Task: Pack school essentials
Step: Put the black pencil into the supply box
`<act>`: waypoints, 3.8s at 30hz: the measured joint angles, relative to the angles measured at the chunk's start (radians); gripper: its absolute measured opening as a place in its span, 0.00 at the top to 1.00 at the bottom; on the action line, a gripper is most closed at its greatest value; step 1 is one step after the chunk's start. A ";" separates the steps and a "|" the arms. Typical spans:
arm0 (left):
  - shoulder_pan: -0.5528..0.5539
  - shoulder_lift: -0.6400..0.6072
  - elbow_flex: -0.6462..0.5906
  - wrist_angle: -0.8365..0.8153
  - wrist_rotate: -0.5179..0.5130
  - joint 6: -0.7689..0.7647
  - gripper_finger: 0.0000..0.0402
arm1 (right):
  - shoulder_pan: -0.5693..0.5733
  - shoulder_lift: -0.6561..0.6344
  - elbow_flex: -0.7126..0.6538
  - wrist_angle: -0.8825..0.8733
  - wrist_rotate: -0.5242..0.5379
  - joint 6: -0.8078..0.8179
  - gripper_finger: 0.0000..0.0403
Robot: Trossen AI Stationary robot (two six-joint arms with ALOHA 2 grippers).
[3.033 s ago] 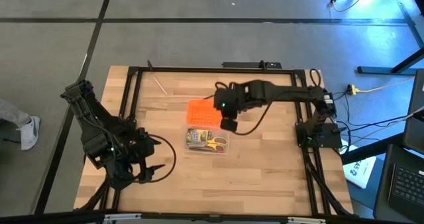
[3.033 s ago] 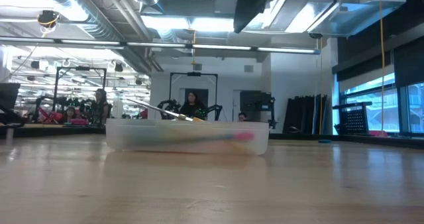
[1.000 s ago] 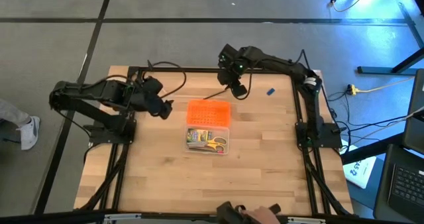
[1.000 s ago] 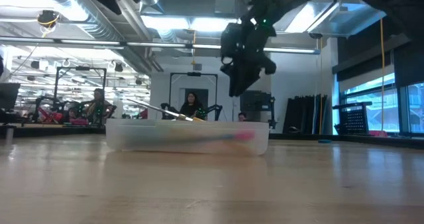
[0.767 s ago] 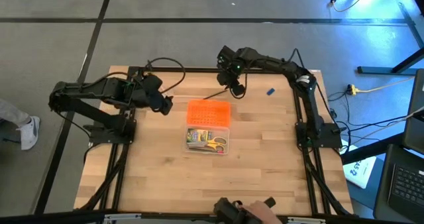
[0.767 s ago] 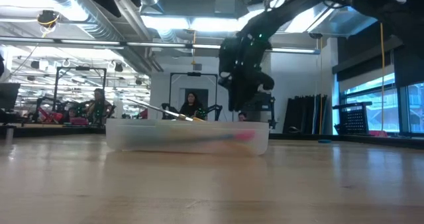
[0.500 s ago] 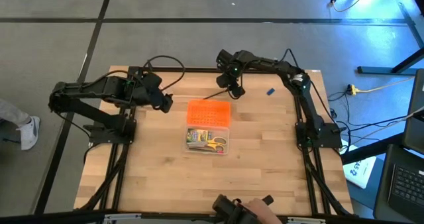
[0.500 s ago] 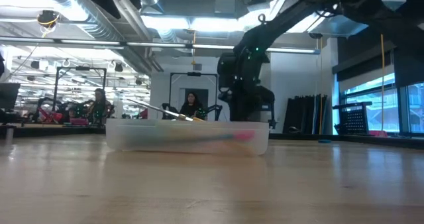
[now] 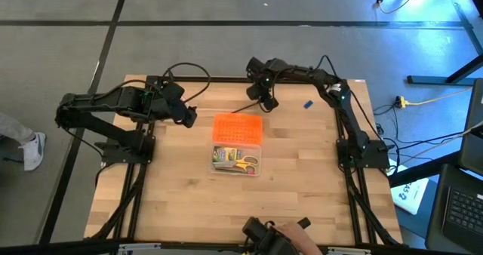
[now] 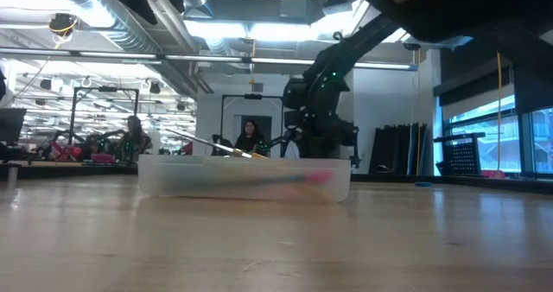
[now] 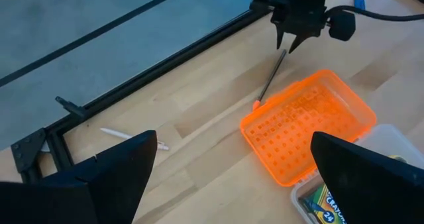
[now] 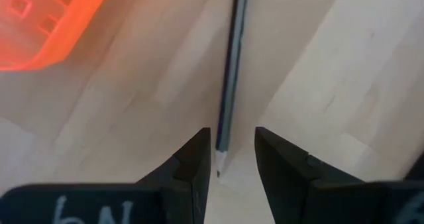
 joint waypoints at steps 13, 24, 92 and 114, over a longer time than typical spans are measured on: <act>0.000 0.000 0.000 0.000 0.007 -0.001 0.02 | 0.000 0.042 0.002 0.001 0.007 0.018 0.70; 0.000 0.000 0.000 0.000 0.008 -0.001 0.02 | -0.001 0.044 0.002 0.014 0.007 0.068 0.73; -0.001 0.000 0.000 -0.001 0.008 0.002 0.02 | -0.002 0.038 0.037 0.022 0.040 0.188 0.96; -0.001 0.000 0.000 -0.001 0.008 0.001 0.02 | 0.004 0.033 -0.012 0.072 -0.026 0.188 0.67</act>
